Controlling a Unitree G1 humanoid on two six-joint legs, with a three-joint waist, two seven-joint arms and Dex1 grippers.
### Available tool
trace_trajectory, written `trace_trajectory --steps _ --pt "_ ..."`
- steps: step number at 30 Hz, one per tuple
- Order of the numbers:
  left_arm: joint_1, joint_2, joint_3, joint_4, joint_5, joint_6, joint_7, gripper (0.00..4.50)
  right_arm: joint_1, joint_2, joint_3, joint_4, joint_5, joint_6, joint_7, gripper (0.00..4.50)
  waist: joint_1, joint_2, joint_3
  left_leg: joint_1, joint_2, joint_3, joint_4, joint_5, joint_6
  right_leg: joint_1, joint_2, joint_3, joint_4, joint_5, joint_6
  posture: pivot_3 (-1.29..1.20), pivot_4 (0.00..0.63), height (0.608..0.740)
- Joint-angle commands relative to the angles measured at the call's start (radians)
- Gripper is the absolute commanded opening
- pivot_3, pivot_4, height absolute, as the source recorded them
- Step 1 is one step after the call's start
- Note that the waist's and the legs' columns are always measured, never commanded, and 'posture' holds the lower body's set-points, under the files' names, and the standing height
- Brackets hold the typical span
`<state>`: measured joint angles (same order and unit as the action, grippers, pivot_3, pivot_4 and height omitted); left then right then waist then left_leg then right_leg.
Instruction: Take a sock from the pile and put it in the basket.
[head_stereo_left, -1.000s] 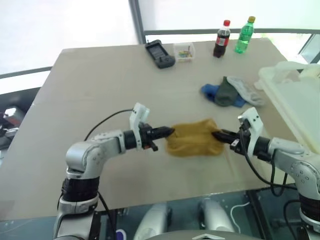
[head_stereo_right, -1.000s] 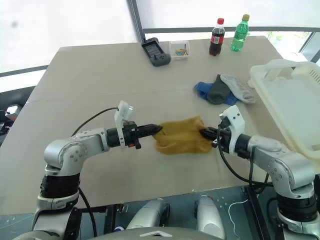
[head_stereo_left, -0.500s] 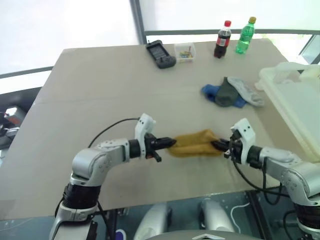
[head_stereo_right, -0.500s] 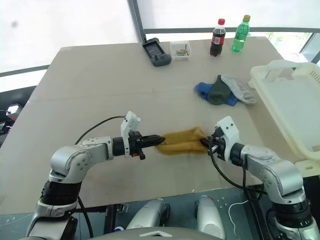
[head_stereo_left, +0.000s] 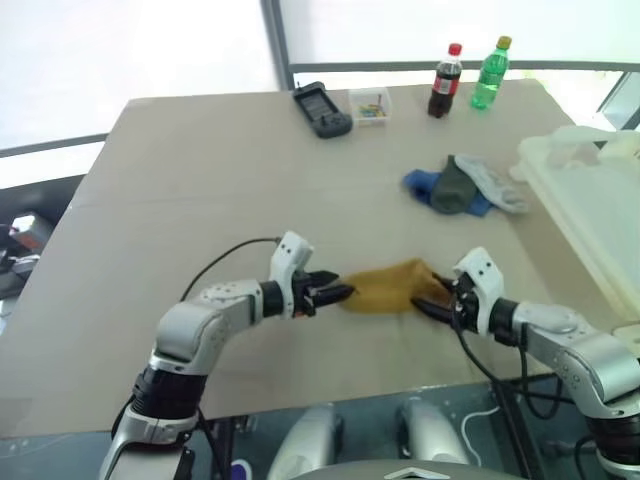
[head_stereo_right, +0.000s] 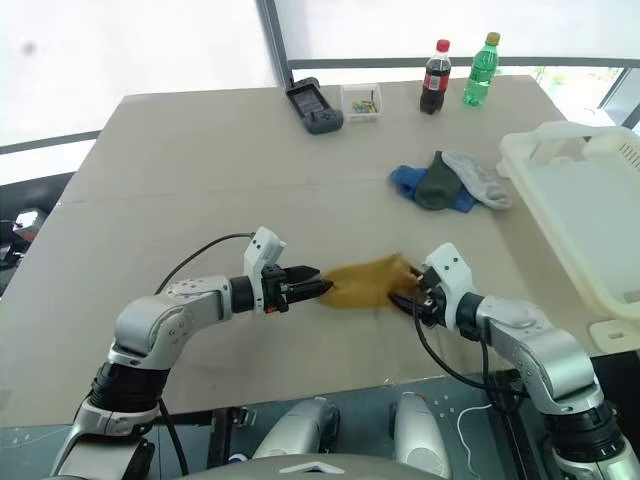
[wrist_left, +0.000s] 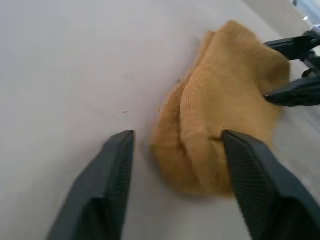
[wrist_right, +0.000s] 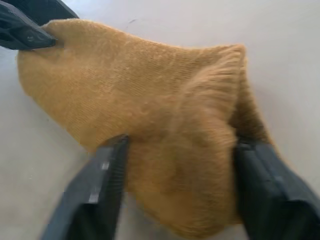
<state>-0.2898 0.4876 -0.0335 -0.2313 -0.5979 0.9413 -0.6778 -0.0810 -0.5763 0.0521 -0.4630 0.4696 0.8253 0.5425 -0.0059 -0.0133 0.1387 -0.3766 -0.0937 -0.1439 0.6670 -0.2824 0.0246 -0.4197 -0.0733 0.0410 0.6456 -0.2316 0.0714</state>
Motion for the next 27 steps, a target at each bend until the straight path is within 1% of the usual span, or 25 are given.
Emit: trace_trajectory --steps 1,4,6,10,12,14,16,18,21,23,25,27 --pt "0.002 0.027 0.088 -0.097 -0.077 -0.002 -0.029 3.36 0.026 -0.022 -0.110 -0.095 0.067 -0.027 0.041 4.40 0.001 0.000 0.000 0.000 0.000 0.000 0.000 0.000 0.000 0.000 0.000 0.000 0.000 0.000 0.000 0.00 0.150 0.740" --pt "-0.006 0.035 0.104 -0.116 -0.107 -0.027 -0.068 3.36 0.050 -0.036 -0.160 -0.147 0.126 -0.028 0.082 4.40 0.001 0.001 0.000 -0.001 0.000 0.000 0.000 0.000 0.001 -0.001 0.000 0.000 -0.001 0.000 0.000 0.00 0.150 0.740" --pt "-0.023 0.025 0.064 -0.091 -0.073 -0.066 -0.073 3.36 0.047 -0.034 -0.159 -0.143 0.119 -0.035 0.073 4.40 0.002 0.001 0.000 -0.001 0.000 0.000 -0.001 -0.001 0.001 0.000 0.000 0.000 -0.002 0.000 0.000 0.00 0.150 0.740" --pt "-0.082 -0.032 -0.103 0.030 0.079 -0.165 -0.051 3.36 0.021 -0.025 -0.099 -0.071 0.017 -0.100 0.032 4.40 0.012 0.000 0.000 0.000 0.000 0.000 0.000 -0.001 0.001 0.001 0.000 0.000 -0.002 0.000 0.000 0.00 0.150 0.740" --pt "-0.113 -0.068 -0.179 0.116 0.169 -0.222 -0.023 3.36 -0.004 -0.010 -0.098 -0.050 0.000 -0.111 0.012 4.40 0.017 0.001 0.000 0.000 0.000 0.000 0.000 -0.001 0.001 0.001 0.000 0.000 -0.002 0.000 0.000 0.00 0.150 0.740" --pt "-0.130 -0.098 -0.225 0.188 0.230 -0.254 -0.001 3.36 -0.027 -0.005 -0.095 -0.027 -0.030 -0.126 -0.007 4.40 0.019 0.000 0.000 0.000 -0.001 0.001 0.000 -0.001 0.001 0.001 0.000 0.000 -0.002 0.000 0.000 0.00 0.150 0.740" --pt "-0.141 -0.107 -0.274 0.250 0.302 -0.295 0.012 3.36 -0.042 -0.015 -0.067 0.006 -0.081 -0.148 -0.012 4.40 0.019 0.000 0.000 -0.001 -0.001 0.001 0.000 -0.001 0.001 0.000 0.000 0.000 -0.002 0.000 0.000 0.00 0.150 0.740" --pt "-0.139 -0.125 -0.274 0.271 0.321 -0.299 0.032 3.36 -0.054 -0.028 -0.018 0.064 -0.161 -0.170 -0.034 4.40 0.020 0.001 -0.001 -0.001 -0.001 0.001 0.000 -0.001 0.001 0.000 0.000 0.000 -0.002 0.000 0.000 0.00 0.150 0.740" --pt "-0.129 -0.114 -0.280 0.276 0.355 -0.315 0.029 3.36 -0.050 -0.037 0.026 0.122 -0.229 -0.205 -0.032 4.40 0.020 0.001 -0.002 0.000 -0.001 0.000 0.001 -0.001 0.001 0.001 0.000 0.000 -0.002 0.000 0.001 0.00 0.150 0.740" --pt "-0.125 -0.111 -0.273 0.279 0.363 -0.322 0.028 3.36 -0.046 -0.042 0.040 0.142 -0.255 -0.221 -0.029 4.40 0.019 0.003 -0.003 0.001 -0.001 0.001 0.001 0.000 0.001 0.002 0.000 0.000 -0.001 0.000 0.001 0.00 0.150 0.740" --pt "-0.124 -0.108 -0.264 0.281 0.368 -0.332 0.024 3.36 -0.044 -0.045 0.045 0.149 -0.276 -0.237 -0.026 4.40 0.019 0.003 -0.003 0.008 0.000 0.001 0.000 -0.001 0.001 0.008 0.000 0.001 -0.002 0.000 0.001 0.00 0.150 0.740" --pt "-0.125 -0.106 -0.239 0.269 0.361 -0.356 0.022 3.36 -0.047 -0.034 0.030 0.136 -0.266 -0.255 -0.018 4.40 0.017 0.003 -0.003 0.011 0.000 0.001 -0.001 -0.001 0.001 0.010 0.000 0.001 -0.002 0.000 0.001 0.00 0.150 0.740"
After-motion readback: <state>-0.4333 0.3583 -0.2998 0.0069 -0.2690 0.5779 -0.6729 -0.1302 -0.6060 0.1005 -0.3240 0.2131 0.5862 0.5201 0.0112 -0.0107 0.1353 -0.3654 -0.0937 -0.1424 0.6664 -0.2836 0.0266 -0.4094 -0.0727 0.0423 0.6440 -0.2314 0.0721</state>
